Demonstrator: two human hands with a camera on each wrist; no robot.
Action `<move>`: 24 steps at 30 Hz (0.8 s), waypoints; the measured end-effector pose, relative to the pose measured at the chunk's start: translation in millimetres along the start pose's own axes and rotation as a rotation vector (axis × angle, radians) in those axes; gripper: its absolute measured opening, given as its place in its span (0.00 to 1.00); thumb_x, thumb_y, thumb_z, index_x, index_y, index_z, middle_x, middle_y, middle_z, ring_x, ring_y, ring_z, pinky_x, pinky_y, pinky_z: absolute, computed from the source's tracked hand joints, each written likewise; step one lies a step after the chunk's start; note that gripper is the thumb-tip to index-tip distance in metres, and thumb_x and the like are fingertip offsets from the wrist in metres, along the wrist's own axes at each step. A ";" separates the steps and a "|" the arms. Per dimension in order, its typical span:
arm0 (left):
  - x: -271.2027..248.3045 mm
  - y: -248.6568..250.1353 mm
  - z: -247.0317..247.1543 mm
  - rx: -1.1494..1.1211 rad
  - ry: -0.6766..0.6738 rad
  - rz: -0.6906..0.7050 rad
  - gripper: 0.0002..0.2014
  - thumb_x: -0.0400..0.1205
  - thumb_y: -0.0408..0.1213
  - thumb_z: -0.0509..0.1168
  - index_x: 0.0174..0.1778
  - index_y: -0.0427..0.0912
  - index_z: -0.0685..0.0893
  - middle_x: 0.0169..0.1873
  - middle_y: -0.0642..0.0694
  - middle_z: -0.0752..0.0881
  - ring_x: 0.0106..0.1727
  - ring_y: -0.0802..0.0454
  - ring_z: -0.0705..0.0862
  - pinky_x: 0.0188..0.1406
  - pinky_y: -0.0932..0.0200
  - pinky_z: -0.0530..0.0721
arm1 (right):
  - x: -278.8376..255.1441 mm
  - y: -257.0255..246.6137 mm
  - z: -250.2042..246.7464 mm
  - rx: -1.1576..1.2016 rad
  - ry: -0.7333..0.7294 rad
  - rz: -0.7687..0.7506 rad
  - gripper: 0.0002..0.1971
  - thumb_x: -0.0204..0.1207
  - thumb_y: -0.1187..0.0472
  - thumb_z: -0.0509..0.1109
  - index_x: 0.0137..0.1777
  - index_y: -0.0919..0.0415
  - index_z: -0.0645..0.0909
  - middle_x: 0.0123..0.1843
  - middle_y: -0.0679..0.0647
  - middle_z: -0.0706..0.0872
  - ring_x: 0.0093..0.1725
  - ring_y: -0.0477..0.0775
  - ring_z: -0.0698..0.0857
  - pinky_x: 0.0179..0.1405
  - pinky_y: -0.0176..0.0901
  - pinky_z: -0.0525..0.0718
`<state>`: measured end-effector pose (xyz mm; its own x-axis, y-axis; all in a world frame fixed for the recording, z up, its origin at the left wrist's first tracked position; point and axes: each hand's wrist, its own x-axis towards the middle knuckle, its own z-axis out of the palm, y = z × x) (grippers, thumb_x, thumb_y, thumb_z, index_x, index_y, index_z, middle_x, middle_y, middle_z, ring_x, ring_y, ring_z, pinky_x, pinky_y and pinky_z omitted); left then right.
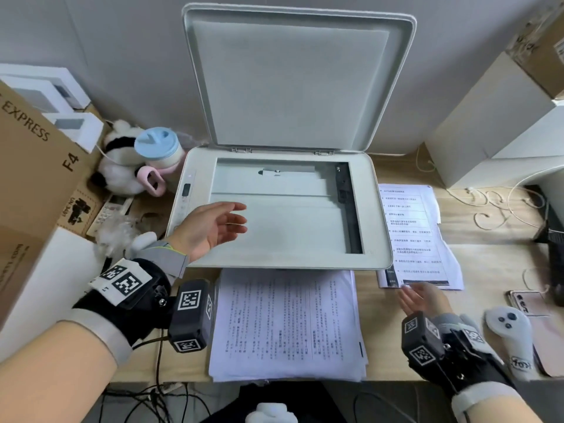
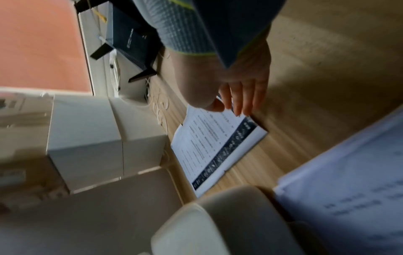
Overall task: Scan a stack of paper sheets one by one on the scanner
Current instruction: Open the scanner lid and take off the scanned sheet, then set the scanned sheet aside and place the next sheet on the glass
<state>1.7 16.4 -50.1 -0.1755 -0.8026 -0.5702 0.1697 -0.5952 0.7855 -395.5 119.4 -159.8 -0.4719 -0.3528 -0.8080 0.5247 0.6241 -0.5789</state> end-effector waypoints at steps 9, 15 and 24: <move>-42.8 -58.9 -22.7 0.298 -0.254 -0.363 0.16 0.86 0.45 0.54 0.48 0.39 0.85 0.35 0.45 0.90 0.36 0.52 0.89 0.28 0.68 0.80 | -38.3 70.4 28.7 -0.335 -0.199 0.090 0.13 0.83 0.62 0.54 0.43 0.61 0.79 0.43 0.52 0.83 0.41 0.50 0.78 0.44 0.42 0.73; -34.0 -113.6 -37.9 0.332 0.230 -0.384 0.08 0.86 0.37 0.57 0.49 0.39 0.80 0.36 0.46 0.82 0.33 0.54 0.78 0.32 0.64 0.72 | -40.9 83.8 35.9 -0.441 -0.135 0.005 0.12 0.82 0.63 0.55 0.40 0.60 0.78 0.38 0.53 0.80 0.36 0.50 0.75 0.36 0.41 0.70; -31.7 -147.6 -45.0 0.443 0.401 -0.406 0.08 0.81 0.29 0.62 0.37 0.44 0.75 0.41 0.38 0.75 0.43 0.44 0.73 0.46 0.54 0.73 | -44.5 90.0 38.9 -0.582 -0.150 -0.093 0.07 0.81 0.63 0.61 0.45 0.62 0.80 0.40 0.54 0.82 0.39 0.50 0.79 0.43 0.44 0.74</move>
<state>25.8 127.8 -158.8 0.2428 -0.5251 -0.8157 -0.2571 -0.8456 0.4679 -299.8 164.2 -180.1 -0.3695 -0.4919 -0.7883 -0.0074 0.8499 -0.5269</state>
